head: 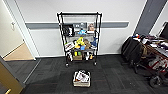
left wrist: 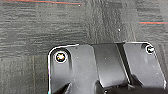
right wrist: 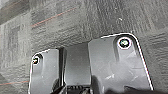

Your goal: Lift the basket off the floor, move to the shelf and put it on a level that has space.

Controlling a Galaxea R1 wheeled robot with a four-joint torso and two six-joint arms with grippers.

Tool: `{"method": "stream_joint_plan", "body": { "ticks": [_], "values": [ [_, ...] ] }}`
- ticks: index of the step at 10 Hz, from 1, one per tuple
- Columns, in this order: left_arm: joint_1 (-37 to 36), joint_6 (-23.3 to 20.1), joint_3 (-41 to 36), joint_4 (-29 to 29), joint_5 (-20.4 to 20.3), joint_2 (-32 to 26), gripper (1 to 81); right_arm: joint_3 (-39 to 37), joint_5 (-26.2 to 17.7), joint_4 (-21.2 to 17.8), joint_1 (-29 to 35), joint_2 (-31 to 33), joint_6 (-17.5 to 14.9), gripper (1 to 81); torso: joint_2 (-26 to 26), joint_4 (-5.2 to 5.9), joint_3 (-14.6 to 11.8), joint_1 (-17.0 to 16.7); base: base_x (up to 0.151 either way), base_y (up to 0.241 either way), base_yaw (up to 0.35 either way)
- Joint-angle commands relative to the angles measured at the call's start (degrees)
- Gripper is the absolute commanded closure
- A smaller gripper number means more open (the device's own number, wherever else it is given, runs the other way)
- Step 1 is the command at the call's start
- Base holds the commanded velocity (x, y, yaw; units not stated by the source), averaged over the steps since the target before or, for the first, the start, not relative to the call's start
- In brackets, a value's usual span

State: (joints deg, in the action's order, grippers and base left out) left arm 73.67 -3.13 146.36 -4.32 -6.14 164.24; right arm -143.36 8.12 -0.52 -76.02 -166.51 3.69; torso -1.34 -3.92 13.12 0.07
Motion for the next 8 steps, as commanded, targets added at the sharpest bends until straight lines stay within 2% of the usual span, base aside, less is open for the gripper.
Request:
{"method": "stream_joint_plan", "body": {
  "ticks": [1, 8],
  "values": [
    [-3.1, -0.1, -0.2, -0.2, 2.5, -0.8, 1.0, 0.5, -2.6, 0.4, 2.7, 0.4, -0.2, 1.0, 0.0, 0.00, 0.0, 0.0, 0.075, 0.000, 0.000],
    [-2.2, -0.1, -0.3, -0.3, 2.5, -0.8, 1.0, 0.2, -2.6, 0.5, 2.0, 0.4, -0.3, 1.0, 0.0, 0.00, 0.0, 0.0, 0.081, 0.000, 0.000]
  ]
}}
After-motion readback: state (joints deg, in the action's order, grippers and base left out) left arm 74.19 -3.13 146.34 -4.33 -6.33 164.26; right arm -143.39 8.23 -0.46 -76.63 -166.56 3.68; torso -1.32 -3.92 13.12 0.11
